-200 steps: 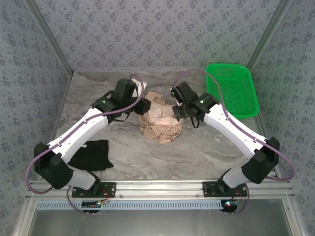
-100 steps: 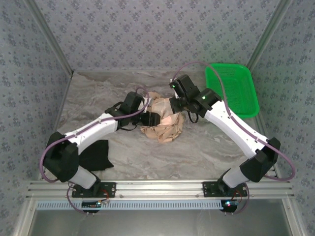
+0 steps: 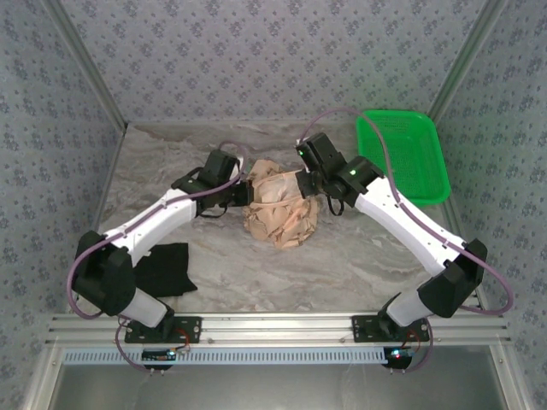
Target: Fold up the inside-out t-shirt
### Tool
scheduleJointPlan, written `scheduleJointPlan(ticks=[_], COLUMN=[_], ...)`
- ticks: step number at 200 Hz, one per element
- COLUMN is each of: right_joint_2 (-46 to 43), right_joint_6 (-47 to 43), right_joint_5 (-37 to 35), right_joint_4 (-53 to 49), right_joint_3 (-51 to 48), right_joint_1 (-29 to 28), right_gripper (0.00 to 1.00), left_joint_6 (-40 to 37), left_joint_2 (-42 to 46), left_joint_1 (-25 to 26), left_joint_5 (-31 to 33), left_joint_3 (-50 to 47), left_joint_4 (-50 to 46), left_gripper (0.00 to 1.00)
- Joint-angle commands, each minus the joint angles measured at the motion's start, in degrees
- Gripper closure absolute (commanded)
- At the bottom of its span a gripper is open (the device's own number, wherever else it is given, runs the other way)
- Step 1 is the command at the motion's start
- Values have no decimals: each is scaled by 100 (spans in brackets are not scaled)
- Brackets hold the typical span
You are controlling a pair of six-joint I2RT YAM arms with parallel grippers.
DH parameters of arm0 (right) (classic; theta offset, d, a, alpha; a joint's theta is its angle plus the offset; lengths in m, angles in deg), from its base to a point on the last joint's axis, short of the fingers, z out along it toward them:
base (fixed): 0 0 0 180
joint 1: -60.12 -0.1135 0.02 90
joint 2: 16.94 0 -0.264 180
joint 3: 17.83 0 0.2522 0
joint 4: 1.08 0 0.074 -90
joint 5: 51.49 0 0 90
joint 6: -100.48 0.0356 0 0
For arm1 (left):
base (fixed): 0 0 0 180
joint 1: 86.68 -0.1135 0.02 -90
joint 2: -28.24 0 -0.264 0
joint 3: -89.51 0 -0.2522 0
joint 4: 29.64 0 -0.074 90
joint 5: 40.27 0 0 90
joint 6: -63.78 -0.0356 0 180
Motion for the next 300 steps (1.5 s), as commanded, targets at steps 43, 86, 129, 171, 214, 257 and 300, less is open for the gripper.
scheduleJointPlan(ticks=[43,86,129,171,214,257,300], right_joint_2=[423,122,-858,-1721,-1329,-344,1467], right_joint_6=[236,-538,-922,-685,-702,-206,-223], right_joint_5=[-245,-744,-1131,-1280,-1287,-43,987], right_joint_4=[1009,1742,1102,923,802,881,728], right_joint_3=[848,2045,2685,2842,2960,3196,4758], right_joint_1=[1025,958,173,-550,-396,973,2020], right_gripper=[100,100,100,100,100,100,100], left_joint_6=[-2225,-4037,-4419,-4171,-4372,-3962,-3939], left_joint_2=[-62,-403,118,723,541,-321,-1765], left_joint_1=[-18,629,1670,2189,2123,828,-61], left_joint_5=[1608,2361,2864,2576,2589,1964,1583], left_joint_3=[3007,5360,5943,5998,6061,6331,7421], left_joint_4=[-567,-727,-1101,-1138,-1129,-1130,-1137], left_gripper=[100,100,100,100,100,100,100])
